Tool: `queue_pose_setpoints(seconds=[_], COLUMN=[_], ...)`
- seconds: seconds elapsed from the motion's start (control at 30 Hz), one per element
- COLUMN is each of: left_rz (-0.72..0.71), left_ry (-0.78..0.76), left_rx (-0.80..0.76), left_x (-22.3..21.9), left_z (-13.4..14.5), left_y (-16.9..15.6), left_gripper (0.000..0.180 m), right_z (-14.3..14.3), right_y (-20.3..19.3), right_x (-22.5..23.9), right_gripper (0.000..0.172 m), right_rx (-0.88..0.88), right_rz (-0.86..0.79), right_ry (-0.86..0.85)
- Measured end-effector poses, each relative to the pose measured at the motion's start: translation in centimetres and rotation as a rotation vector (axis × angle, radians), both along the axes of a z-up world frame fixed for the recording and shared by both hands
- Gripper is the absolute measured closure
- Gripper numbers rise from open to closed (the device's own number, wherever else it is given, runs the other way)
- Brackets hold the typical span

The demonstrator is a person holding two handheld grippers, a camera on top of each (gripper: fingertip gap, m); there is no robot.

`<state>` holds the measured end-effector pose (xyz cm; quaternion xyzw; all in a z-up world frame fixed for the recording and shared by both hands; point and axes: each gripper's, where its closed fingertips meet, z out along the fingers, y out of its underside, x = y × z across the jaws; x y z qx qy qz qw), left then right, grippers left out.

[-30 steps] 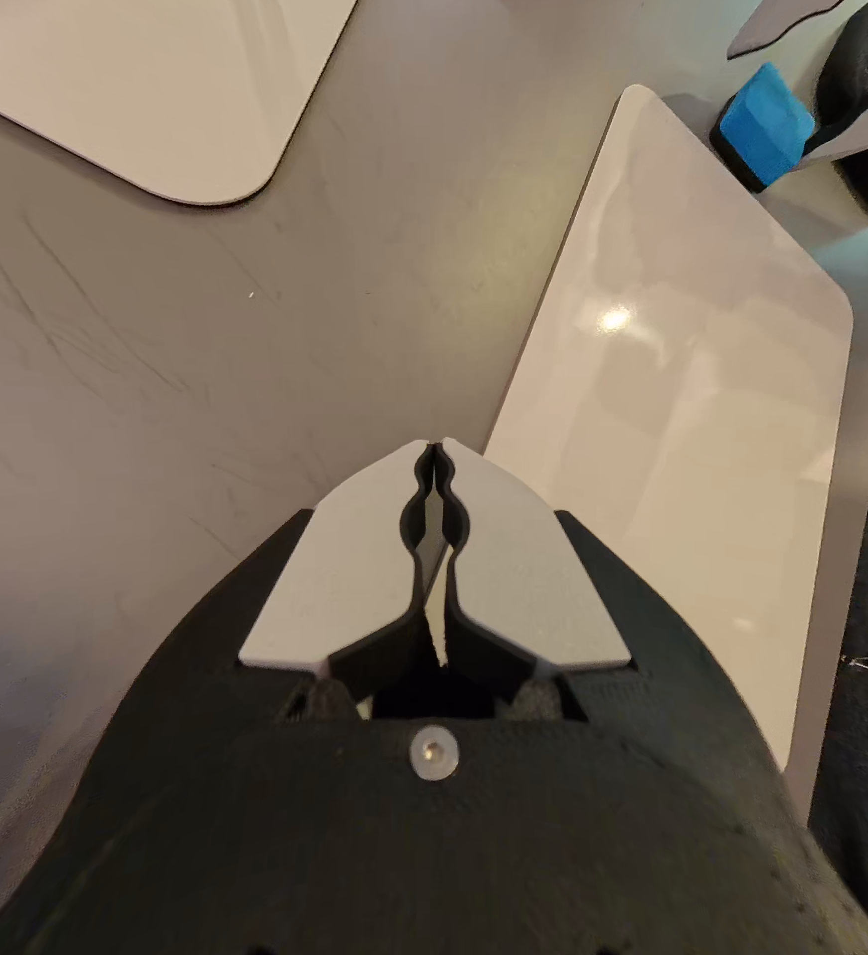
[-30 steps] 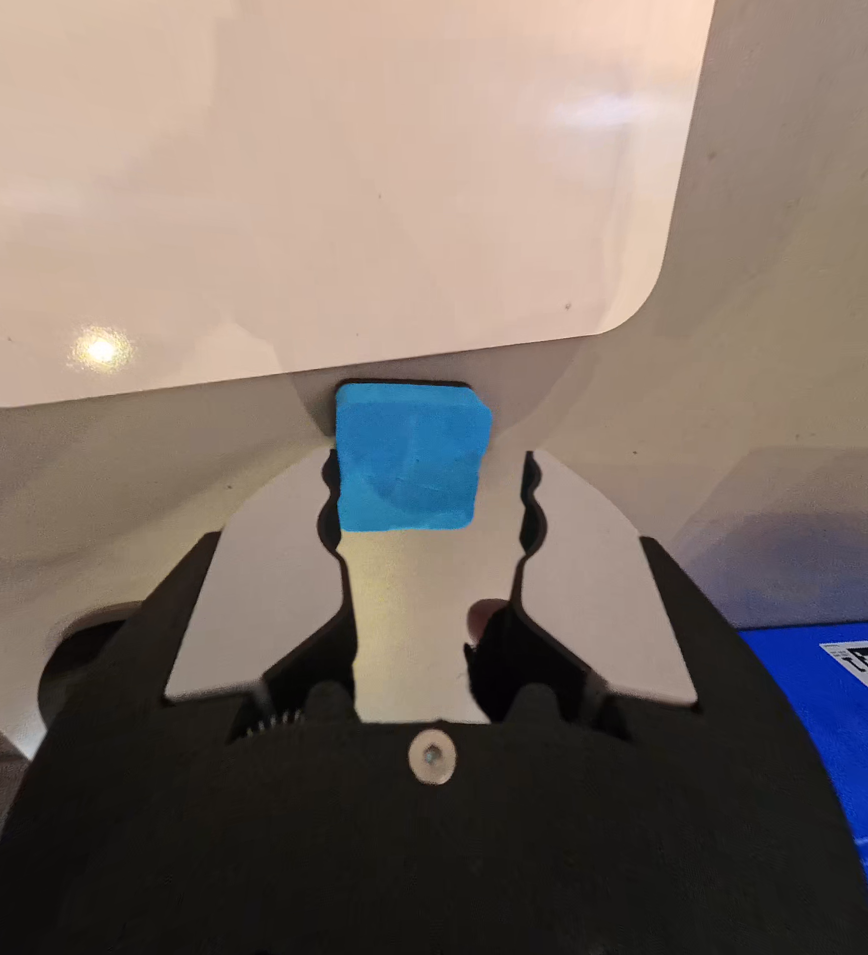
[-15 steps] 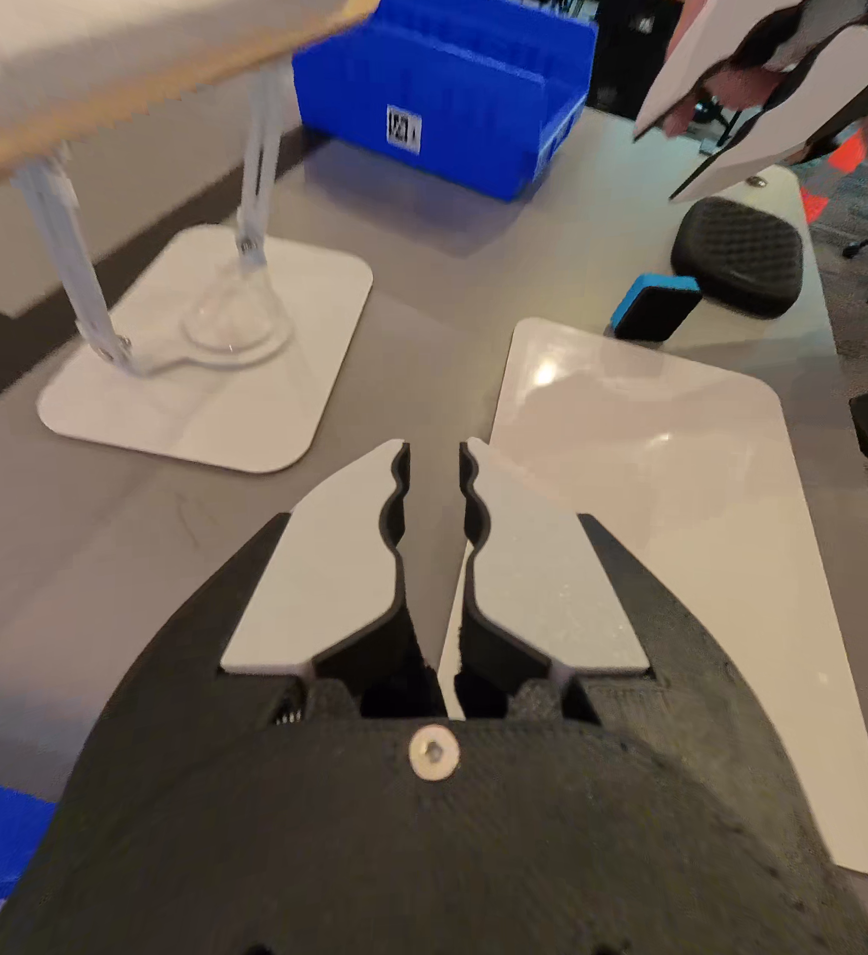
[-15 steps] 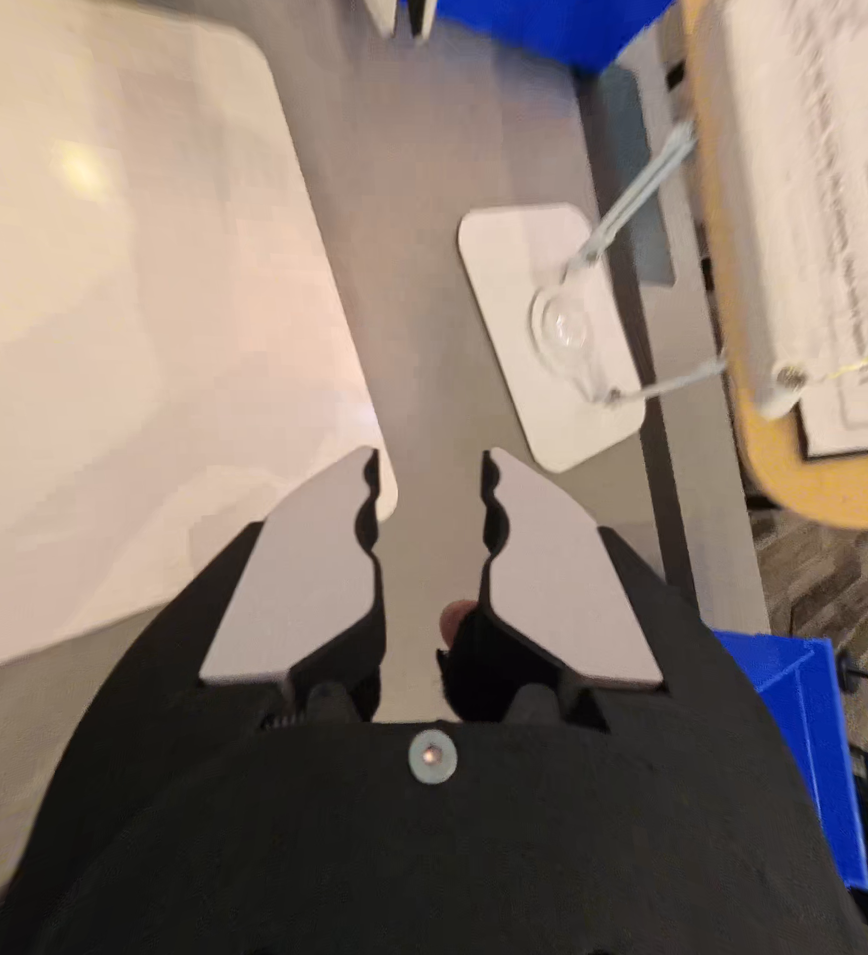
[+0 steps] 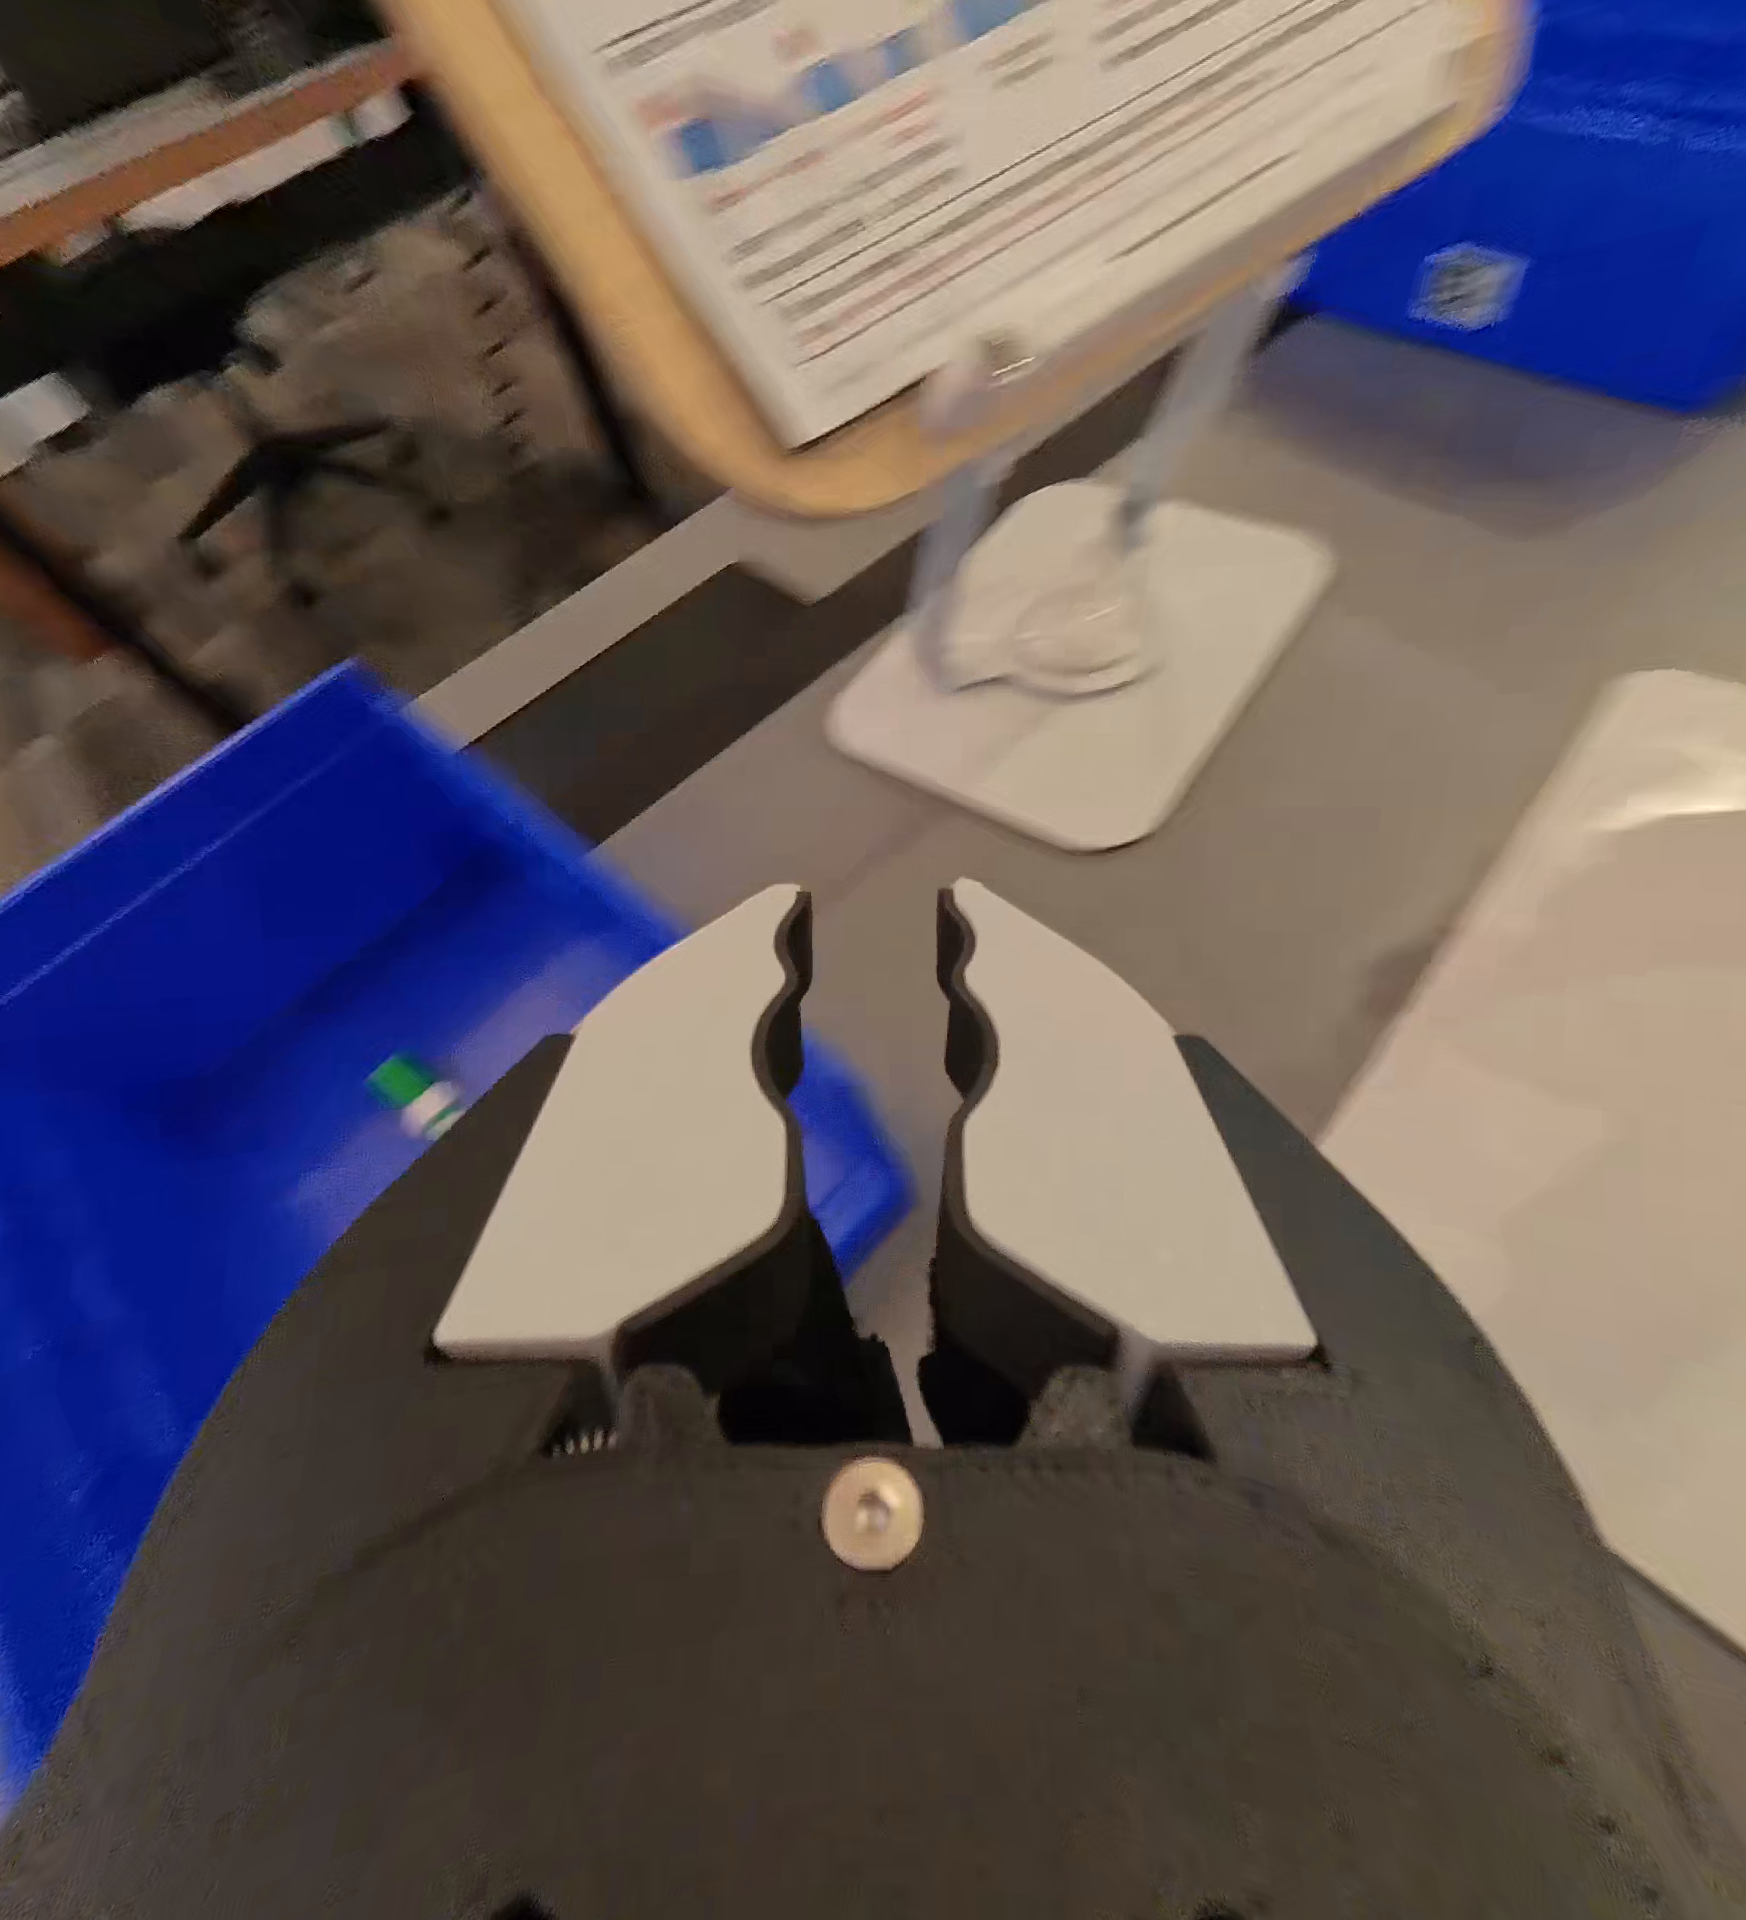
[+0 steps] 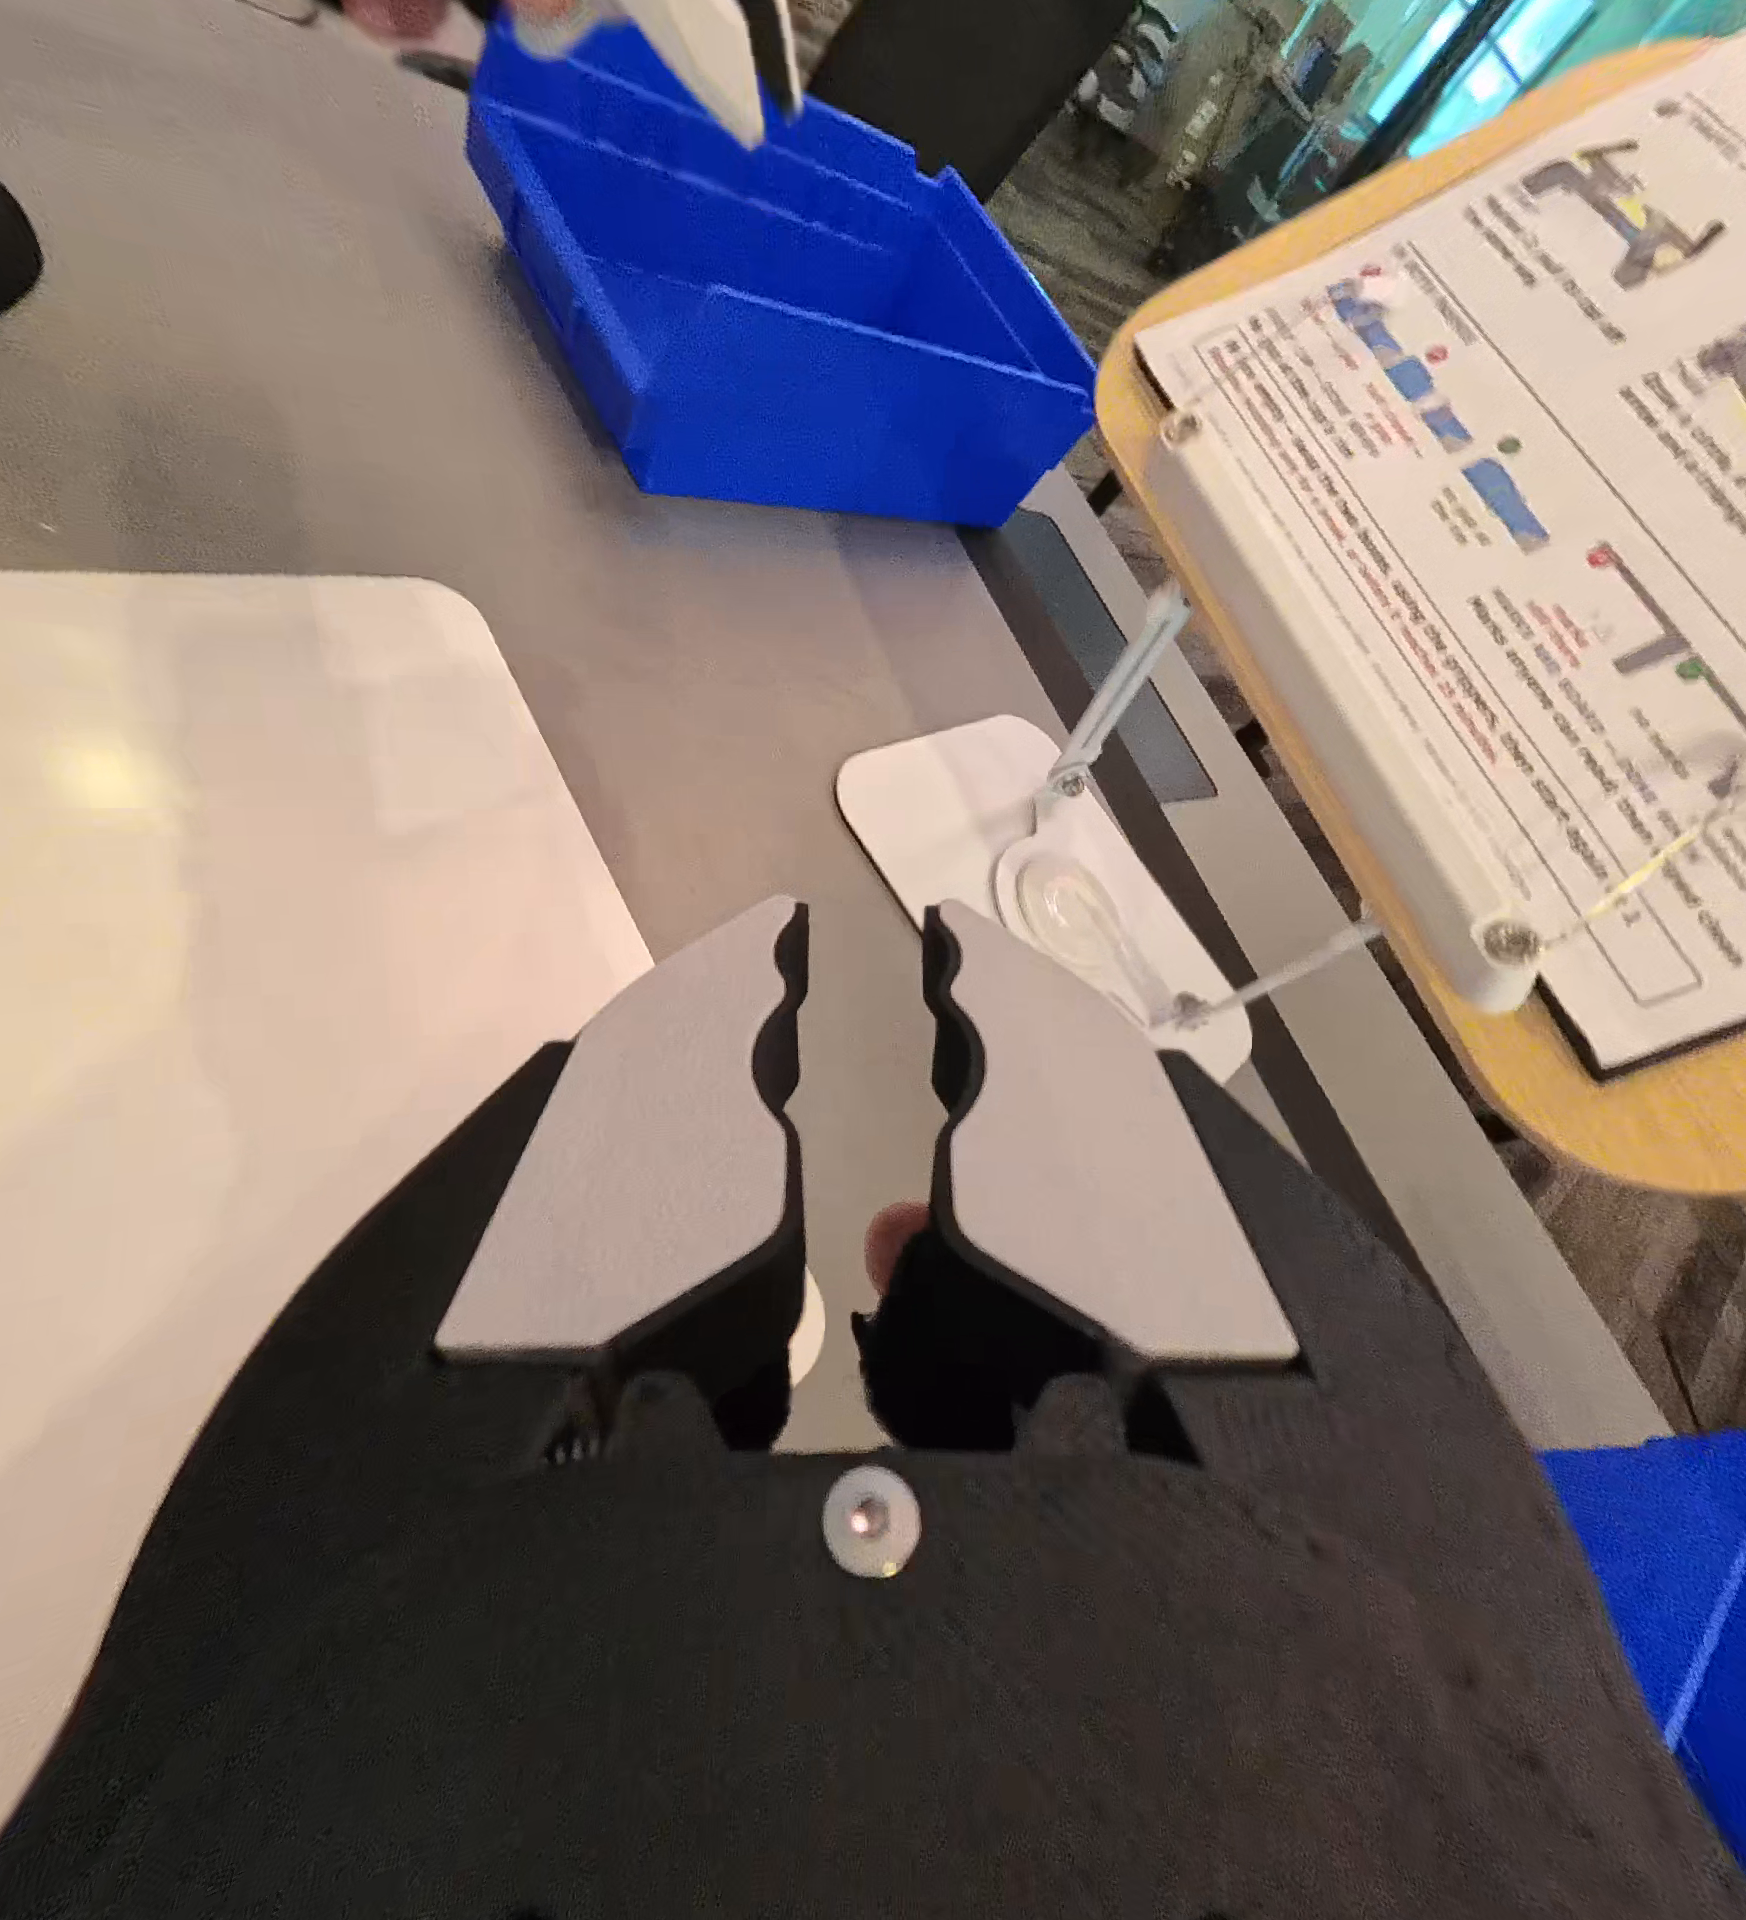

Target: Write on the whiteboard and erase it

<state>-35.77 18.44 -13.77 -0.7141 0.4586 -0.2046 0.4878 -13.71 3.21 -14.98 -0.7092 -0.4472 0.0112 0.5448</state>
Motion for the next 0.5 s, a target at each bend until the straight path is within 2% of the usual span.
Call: queue_pose_setpoints(seconds=[0.1,0.17,0.33,0.5], left_rz=[0.215,0.298,0.396,0.490], left_ry=[0.126,0.136,0.286,0.408], left_rx=[-0.070,-0.155,-0.517,-0.671], left_x=[-4.9,-6.6,-8.0,-8.5], left_z=[-1.1,-2.2,-9.5,-14.5], left_y=[4.6,7.4,12.4,15.5], left_gripper=[0.154,0.152,0.140,0.139], right_z=[-0.9,-1.2,-1.4,-2.0], right_y=[0.0,0.0,0.2,0.3], right_x=[1.6,2.4,2.8,2.9], right_gripper=[0.150,0.150,0.150,0.150], right_rx=[-0.014,-0.020,-0.014,-0.013], right_rz=[-0.036,-0.055,-0.070,-0.076], right_ry=[-0.006,-0.007,0.001,-0.026])
